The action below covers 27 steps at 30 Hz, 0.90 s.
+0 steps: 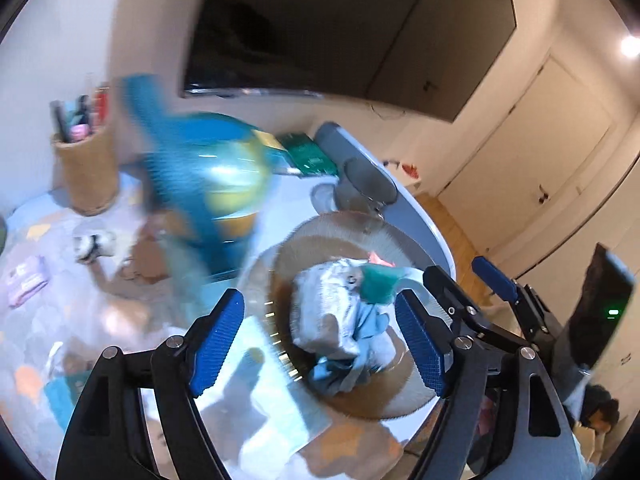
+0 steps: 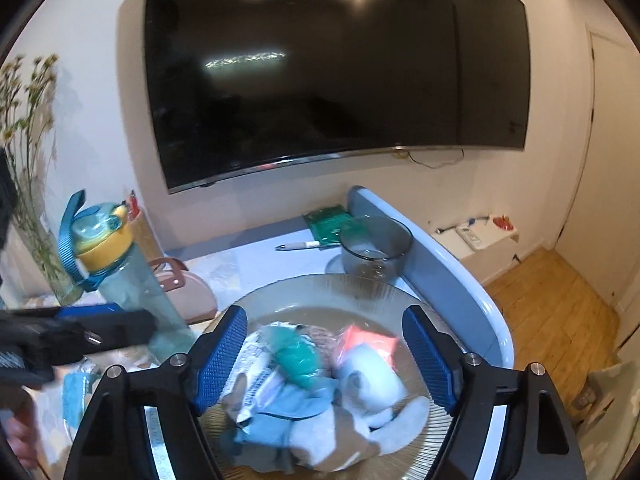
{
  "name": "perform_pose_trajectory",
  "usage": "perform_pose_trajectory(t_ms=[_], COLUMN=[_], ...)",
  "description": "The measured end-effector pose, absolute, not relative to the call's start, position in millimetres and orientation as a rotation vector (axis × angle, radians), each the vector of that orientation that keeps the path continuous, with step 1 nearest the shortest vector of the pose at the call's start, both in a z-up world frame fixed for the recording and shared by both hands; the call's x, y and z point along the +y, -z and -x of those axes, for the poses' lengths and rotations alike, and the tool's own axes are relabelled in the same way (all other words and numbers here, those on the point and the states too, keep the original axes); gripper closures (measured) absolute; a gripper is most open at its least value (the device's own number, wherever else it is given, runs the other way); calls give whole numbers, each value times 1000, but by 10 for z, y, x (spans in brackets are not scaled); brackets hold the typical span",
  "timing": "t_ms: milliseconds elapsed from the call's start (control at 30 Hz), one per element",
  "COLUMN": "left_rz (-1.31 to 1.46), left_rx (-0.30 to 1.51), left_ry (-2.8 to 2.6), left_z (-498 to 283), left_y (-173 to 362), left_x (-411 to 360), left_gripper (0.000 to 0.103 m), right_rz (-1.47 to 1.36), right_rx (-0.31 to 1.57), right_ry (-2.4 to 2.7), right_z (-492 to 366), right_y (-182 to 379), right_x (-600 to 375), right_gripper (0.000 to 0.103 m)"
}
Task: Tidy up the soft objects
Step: 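Open both tools to release pouch and tape roll into the plate, then move both open tools back over the table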
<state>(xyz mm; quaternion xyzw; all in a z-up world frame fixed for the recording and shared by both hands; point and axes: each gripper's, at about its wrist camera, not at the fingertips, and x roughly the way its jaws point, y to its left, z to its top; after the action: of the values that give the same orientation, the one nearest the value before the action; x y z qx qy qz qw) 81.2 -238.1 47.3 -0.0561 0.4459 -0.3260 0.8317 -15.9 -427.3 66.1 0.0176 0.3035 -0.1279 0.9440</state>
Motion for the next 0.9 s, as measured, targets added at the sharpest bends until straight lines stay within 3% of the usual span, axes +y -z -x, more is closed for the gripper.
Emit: perform_pose_trajectory(t_ms=[200, 433, 767, 900], left_rz=[184, 237, 218, 173], left_rx=[915, 1004, 977, 976], left_ry=[545, 276, 111, 195], left_z=[-845, -1221, -1960, -2162], left_y=[-498, 93, 603, 671], left_x=[-1423, -449, 121, 88], left_gripper=[24, 23, 23, 19], right_rz=[-117, -91, 32, 134], right_rx=[611, 639, 888, 870], right_ry=[161, -53, -486, -280], right_z=[273, 296, 119, 31], right_y=[-712, -560, 187, 413], right_x=[-3971, -3230, -1831, -1649], right_gripper=[24, 22, 21, 22])
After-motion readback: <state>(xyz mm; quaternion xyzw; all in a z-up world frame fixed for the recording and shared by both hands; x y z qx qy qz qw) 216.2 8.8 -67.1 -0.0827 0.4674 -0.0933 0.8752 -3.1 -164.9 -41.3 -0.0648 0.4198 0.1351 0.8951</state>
